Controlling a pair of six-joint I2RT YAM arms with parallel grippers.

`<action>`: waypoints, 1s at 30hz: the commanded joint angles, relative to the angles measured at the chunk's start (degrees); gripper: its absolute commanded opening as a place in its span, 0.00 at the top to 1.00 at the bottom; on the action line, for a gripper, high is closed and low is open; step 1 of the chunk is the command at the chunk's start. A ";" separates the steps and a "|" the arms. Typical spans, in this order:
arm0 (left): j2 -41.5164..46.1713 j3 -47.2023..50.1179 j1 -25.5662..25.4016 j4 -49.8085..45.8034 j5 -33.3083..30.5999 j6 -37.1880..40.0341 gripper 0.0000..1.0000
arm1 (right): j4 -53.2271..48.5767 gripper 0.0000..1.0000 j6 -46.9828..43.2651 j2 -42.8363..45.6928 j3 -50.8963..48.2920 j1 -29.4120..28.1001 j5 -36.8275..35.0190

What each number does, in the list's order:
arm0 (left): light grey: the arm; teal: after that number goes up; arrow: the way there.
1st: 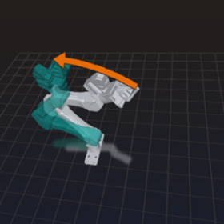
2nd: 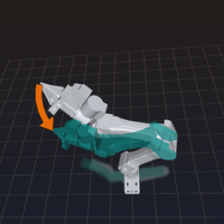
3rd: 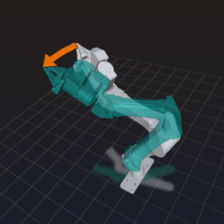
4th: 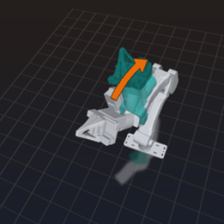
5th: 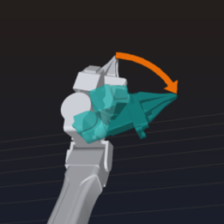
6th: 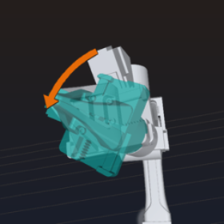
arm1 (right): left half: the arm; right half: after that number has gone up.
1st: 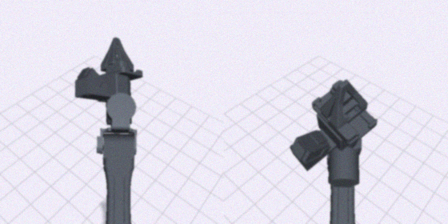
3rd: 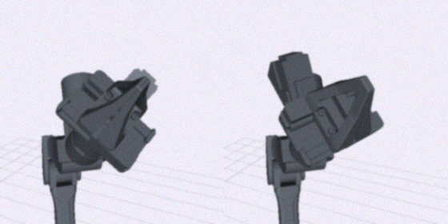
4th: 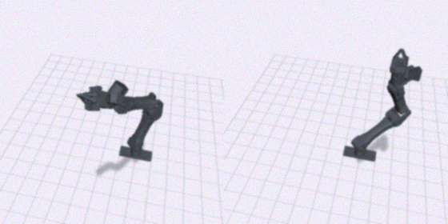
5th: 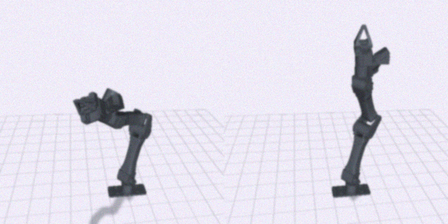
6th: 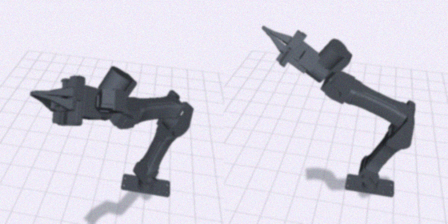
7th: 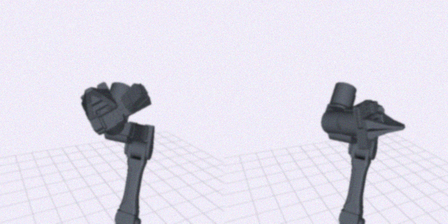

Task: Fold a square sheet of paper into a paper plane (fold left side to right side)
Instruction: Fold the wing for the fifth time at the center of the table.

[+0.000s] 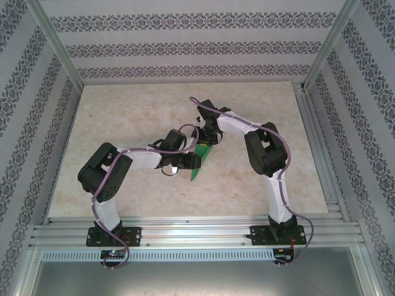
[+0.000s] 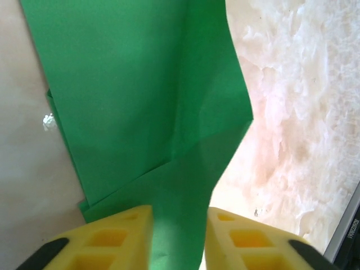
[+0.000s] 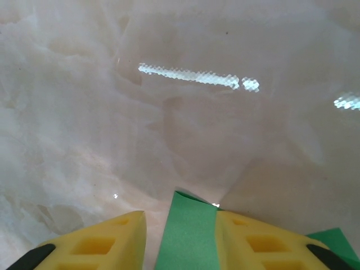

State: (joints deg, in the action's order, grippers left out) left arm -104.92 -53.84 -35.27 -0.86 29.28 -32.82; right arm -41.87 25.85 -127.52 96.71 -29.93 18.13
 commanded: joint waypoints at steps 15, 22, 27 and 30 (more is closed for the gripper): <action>3.32 -0.70 0.10 4.53 -0.60 1.31 0.53 | 1.24 0.54 -1.34 28.47 -16.88 11.71 -3.39; 3.40 -8.79 -2.90 -6.38 -5.76 6.56 0.41 | 3.70 0.51 -1.64 37.15 -29.37 14.69 -4.11; 2.73 -16.56 -9.23 -20.68 -18.43 12.06 0.37 | 3.81 0.48 -2.10 43.46 -36.57 17.79 -6.07; -0.36 -22.37 -12.71 -29.49 -27.39 14.27 0.36 | 4.46 0.46 -2.35 47.37 -41.19 20.82 -5.30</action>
State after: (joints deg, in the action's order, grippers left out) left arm -103.35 -71.53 -45.43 -17.80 12.99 -23.51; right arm -38.94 24.86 -84.27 58.85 -11.51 13.91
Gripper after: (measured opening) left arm 0.642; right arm 0.529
